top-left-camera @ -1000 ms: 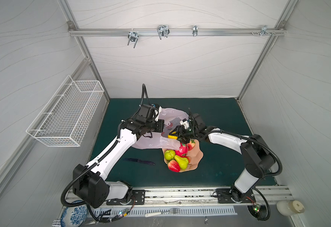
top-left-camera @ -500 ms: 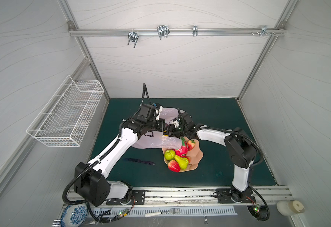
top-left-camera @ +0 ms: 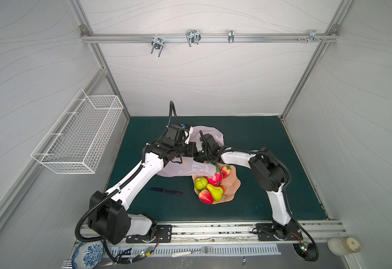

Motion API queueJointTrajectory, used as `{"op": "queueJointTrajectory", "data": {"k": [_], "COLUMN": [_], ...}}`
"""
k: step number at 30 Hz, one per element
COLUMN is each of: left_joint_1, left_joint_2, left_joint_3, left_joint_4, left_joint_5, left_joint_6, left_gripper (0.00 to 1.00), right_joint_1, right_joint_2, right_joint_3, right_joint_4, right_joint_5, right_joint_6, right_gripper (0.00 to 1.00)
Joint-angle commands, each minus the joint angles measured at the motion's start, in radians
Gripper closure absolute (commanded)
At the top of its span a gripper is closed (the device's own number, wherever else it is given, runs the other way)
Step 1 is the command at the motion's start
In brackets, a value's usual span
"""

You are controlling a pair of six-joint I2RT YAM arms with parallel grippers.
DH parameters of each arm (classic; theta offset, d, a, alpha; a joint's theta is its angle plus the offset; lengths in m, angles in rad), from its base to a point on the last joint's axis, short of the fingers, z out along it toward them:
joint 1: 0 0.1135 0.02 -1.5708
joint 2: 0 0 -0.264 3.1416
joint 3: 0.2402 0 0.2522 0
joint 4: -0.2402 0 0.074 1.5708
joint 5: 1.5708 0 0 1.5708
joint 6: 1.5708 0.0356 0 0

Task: Place the fruits into the plastic bag
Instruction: 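Release the lemon inside the bag by opening the right gripper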

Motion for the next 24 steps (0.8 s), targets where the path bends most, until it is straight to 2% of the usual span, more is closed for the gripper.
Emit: {"op": "queueJointTrajectory", "data": {"k": [1,7,10,17,19,24], "left_joint_1": [-0.003,-0.002,0.0,0.008,0.01,0.015], "left_joint_2": [-0.026,-0.036,-0.041,-0.046,-0.05,-0.052], "left_joint_3": [-0.001,-0.007,-0.001,-0.003,-0.004,-0.002], "left_joint_4": [0.04,0.036,0.025,0.013,0.011,0.012], "left_joint_5": [0.014,0.004,-0.01,-0.011,-0.011,-0.011], "left_joint_6": [0.0,0.002,0.009,0.013,0.014,0.015], "left_gripper": [1.0,1.0,1.0,1.0,1.0,1.0], "right_joint_1": [0.018,0.015,0.014,0.003,0.0,-0.009], "right_joint_2": [0.021,-0.007,-0.032,-0.071,-0.08,-0.103], "right_joint_3": [0.026,0.014,0.003,-0.024,-0.029,-0.04], "right_joint_4": [0.019,0.007,0.007,0.013,0.01,-0.024], "right_joint_5": [-0.011,-0.01,-0.009,-0.011,-0.014,-0.011], "right_joint_6": [0.051,0.024,0.005,-0.007,-0.011,-0.04], "right_gripper": [0.68,0.27,0.14,0.07,0.01,0.01]}}
